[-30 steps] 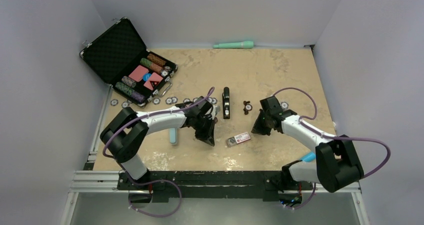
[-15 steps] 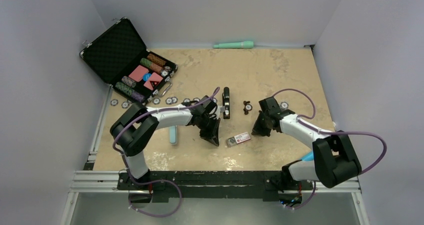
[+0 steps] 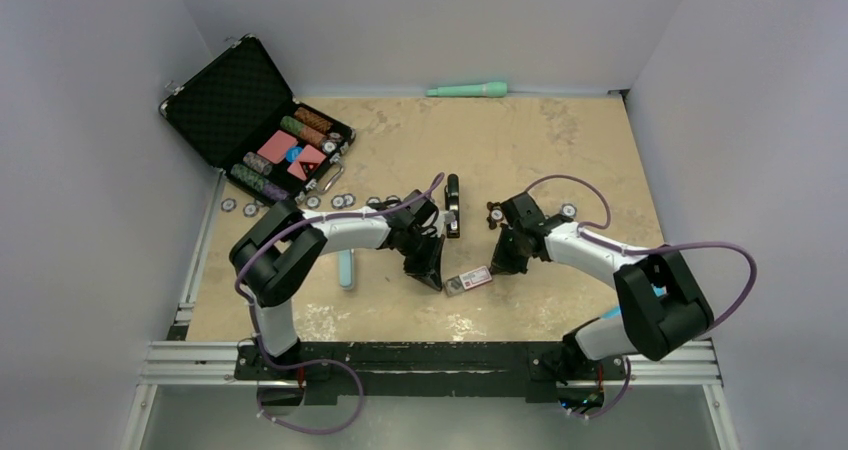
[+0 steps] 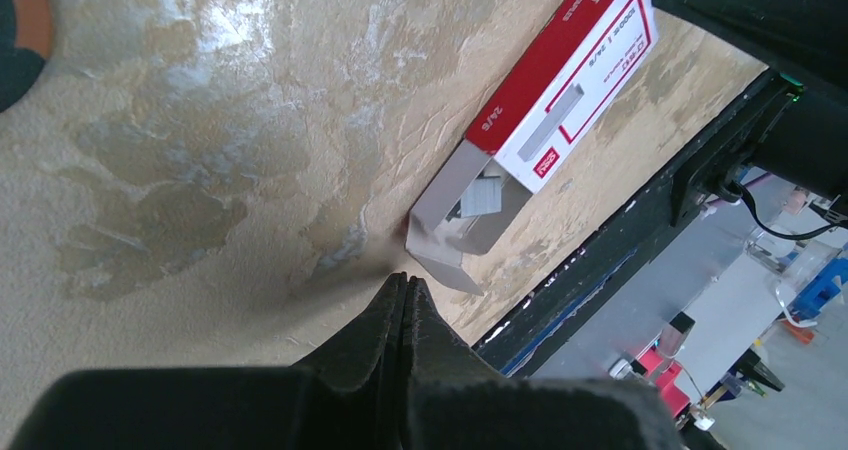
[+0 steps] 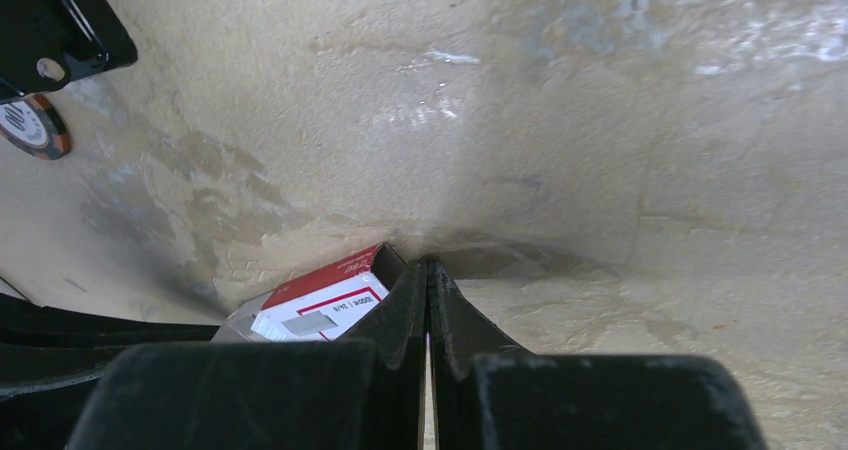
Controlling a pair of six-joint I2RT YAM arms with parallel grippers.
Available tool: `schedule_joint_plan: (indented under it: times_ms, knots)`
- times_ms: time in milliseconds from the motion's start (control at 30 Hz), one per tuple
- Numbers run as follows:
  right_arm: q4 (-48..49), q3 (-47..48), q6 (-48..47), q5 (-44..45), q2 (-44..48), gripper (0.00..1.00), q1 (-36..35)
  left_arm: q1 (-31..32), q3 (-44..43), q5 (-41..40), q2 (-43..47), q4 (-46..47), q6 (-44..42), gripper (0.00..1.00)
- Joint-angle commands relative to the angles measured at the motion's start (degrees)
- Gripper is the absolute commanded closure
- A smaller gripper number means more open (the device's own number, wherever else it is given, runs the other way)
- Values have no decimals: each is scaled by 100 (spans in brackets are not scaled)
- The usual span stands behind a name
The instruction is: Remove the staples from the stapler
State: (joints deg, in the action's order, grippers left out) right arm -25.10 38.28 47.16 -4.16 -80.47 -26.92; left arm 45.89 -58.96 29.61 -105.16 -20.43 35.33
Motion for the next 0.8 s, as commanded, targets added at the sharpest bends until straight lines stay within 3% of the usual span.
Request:
schedule_joint_plan:
  times_ms: [0,767]
  knots:
    - [-167,250,46,14,-154,100,-176,36,-142,93,-36,153,-119,100]
    - [-21,146,228,-180,-336,100,-485,35,227,-51,110,166,-112,100]
